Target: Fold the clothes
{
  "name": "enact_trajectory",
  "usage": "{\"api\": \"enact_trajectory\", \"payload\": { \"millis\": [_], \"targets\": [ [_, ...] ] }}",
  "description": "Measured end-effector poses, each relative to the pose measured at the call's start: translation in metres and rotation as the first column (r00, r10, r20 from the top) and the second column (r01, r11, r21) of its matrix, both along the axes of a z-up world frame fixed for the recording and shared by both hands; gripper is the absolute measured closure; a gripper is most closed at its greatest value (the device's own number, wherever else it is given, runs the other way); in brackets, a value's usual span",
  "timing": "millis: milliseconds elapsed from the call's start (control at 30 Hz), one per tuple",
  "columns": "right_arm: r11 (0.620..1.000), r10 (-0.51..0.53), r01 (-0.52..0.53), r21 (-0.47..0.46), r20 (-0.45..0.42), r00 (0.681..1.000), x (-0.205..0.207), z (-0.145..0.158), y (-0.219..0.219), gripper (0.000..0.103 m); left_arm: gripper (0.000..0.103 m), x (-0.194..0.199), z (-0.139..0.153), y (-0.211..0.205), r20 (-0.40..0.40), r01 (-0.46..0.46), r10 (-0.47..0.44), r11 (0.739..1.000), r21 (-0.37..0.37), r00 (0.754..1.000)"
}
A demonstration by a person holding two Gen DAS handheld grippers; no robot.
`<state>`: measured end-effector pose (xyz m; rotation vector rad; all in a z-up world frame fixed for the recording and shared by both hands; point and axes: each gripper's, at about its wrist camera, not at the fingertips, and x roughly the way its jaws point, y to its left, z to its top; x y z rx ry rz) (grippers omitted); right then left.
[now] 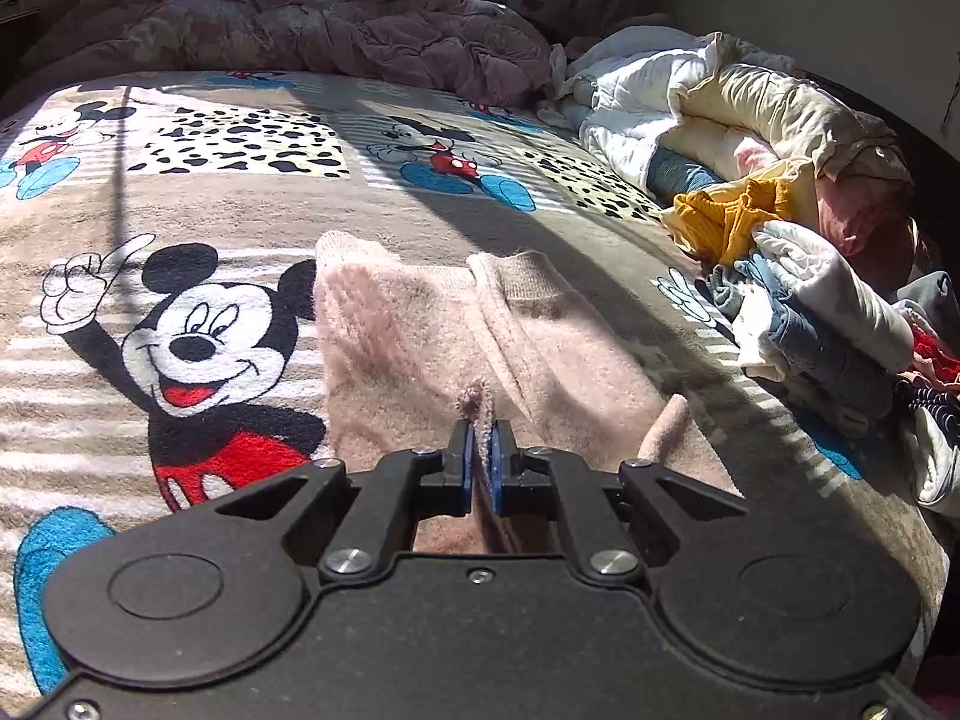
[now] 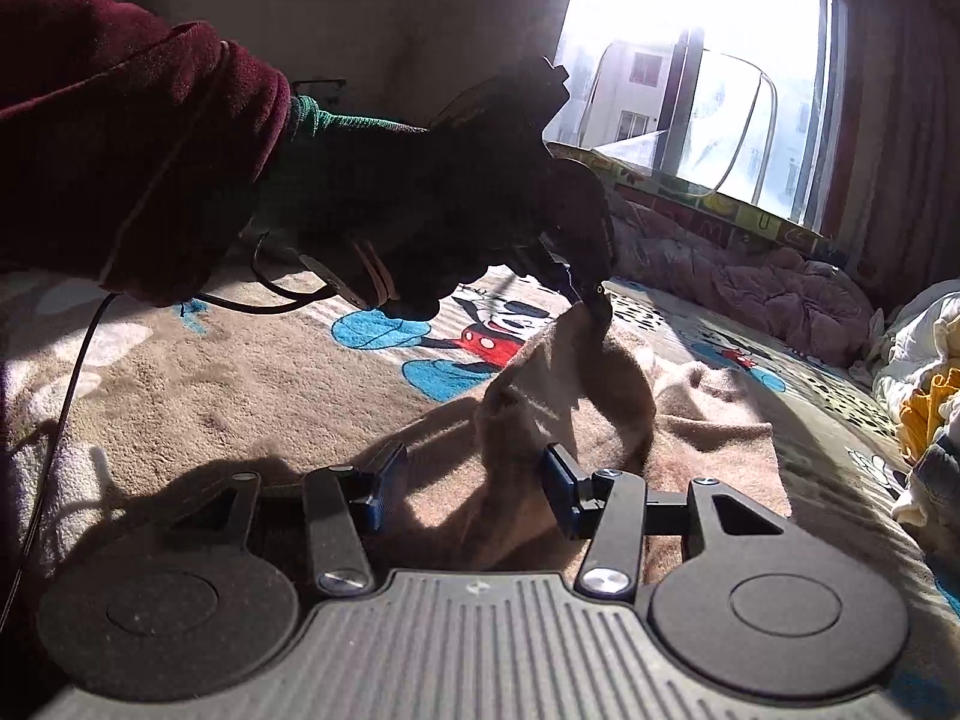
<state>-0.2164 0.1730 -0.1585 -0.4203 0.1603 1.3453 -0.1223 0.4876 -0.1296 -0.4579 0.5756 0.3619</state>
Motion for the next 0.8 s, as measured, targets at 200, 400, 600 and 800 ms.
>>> {"api": "enact_trajectory", "payload": {
  "millis": [200, 400, 600, 800],
  "targets": [
    [0.993, 0.080, -0.085, -0.077, -0.072, 0.994, -0.004, -0.008, 0.019, 0.049, 0.100, -0.004, -0.010, 0.012, 0.021, -0.014, 0.015, 0.999, -0.039, 1.000],
    [0.989, 0.093, -0.108, -0.098, -0.146, 0.985, 0.005, -0.010, 0.020, 0.049, 0.100, -0.007, -0.020, 0.018, 0.021, -0.035, 0.036, 0.998, -0.052, 0.999],
    [0.990, 0.098, -0.113, -0.084, -0.166, 0.981, 0.004, -0.015, 0.017, 0.047, 0.100, -0.002, -0.030, 0.021, 0.009, -0.038, 0.039, 0.998, -0.045, 0.999],
    [0.989, 0.112, -0.125, -0.073, -0.158, 0.981, 0.003, -0.020, 0.015, 0.047, 0.097, 0.003, -0.045, 0.021, -0.034, -0.058, 0.058, 0.998, -0.004, 0.998]
  ]
}}
